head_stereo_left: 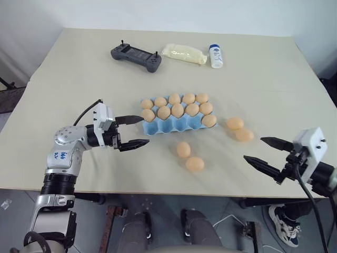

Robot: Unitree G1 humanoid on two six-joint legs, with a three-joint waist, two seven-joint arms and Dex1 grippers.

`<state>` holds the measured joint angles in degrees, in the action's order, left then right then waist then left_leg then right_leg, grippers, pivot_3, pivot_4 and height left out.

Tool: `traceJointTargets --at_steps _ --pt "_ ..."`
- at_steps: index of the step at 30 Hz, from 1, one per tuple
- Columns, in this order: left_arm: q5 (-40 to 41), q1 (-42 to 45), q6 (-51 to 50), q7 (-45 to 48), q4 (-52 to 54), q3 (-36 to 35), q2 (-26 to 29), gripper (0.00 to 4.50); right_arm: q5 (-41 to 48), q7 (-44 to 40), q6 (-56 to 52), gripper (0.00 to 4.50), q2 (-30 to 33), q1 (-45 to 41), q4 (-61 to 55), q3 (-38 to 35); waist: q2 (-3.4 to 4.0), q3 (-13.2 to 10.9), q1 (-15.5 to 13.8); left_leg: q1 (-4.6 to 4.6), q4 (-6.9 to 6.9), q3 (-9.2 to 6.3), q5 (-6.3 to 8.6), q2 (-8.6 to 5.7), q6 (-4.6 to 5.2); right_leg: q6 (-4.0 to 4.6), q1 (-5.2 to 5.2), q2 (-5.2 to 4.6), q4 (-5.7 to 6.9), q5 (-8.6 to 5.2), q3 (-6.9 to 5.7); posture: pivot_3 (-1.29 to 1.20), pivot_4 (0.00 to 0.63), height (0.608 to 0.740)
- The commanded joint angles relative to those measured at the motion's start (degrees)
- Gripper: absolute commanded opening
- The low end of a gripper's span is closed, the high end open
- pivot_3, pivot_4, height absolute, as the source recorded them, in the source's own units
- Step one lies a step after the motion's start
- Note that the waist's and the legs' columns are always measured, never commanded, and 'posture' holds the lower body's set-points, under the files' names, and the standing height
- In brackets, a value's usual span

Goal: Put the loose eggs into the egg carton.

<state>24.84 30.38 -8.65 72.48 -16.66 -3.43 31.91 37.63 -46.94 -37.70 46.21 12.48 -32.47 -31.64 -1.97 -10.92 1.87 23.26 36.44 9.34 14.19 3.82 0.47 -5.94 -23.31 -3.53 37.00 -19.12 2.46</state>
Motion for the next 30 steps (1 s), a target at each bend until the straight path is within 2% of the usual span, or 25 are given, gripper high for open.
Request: traceJointTargets --at_steps 1,5,11,17,25,30 --pt "1.1 1.5 1.6 2.0 -0.8 -0.4 -0.7 4.49 2.0 1.0 -0.7 4.5 -0.5 2.2 -3.2 -4.1 -0.01 0.0 -0.1 0.0 0.0 -0.02 -0.01 0.0 0.02 0.01 0.02 0.0 0.0 0.01 -0.02 0.0 0.15 0.74" --pt "0.6 2.3 1.9 2.1 -1.4 -0.2 -1.4 4.49 0.5 3.3 1.0 4.5 -1.6 0.4 -1.2 -2.1 -0.03 0.0 0.0 -0.04 0.01 -0.04 -0.04 0.0 0.07 0.02 0.06 -0.02 -0.01 0.03 -0.02 0.0 0.15 0.74" --pt "1.1 1.2 1.3 2.0 1.2 -0.5 -1.4 4.49 -4.7 6.7 5.8 4.5 -5.0 -7.3 6.9 4.9 -0.05 0.0 0.0 -0.03 0.03 -0.05 -0.05 0.0 0.07 0.01 0.05 -0.01 -0.01 0.04 -0.04 0.0 0.15 0.74" --pt "1.5 -1.2 0.5 1.5 4.2 -1.3 -0.2 4.49 -0.9 3.4 2.4 4.5 -4.4 -8.0 4.8 9.4 -0.05 0.0 -0.1 0.02 0.0 -0.06 -0.02 0.06 0.01 0.02 0.01 -0.01 -0.04 0.03 -0.06 0.0 0.15 0.74" --pt "2.4 -3.9 -0.9 0.3 7.7 -1.8 0.4 4.49 -0.9 -1.1 -0.3 4.5 -1.3 -9.2 4.3 17.2 -0.05 0.0 -0.1 0.0 0.02 -0.06 -0.03 0.02 0.08 0.02 0.03 -0.08 -0.02 0.04 -0.06 0.0 0.15 0.74" --pt "2.4 -5.3 -1.1 0.8 8.8 -1.8 1.2 4.49 -2.3 -4.3 0.0 4.5 -1.2 -13.5 5.6 24.5 -0.05 0.0 0.1 0.0 0.02 -0.1 -0.03 0.07 0.07 0.03 0.03 -0.07 -0.01 0.04 -0.08 0.0 0.15 0.74"
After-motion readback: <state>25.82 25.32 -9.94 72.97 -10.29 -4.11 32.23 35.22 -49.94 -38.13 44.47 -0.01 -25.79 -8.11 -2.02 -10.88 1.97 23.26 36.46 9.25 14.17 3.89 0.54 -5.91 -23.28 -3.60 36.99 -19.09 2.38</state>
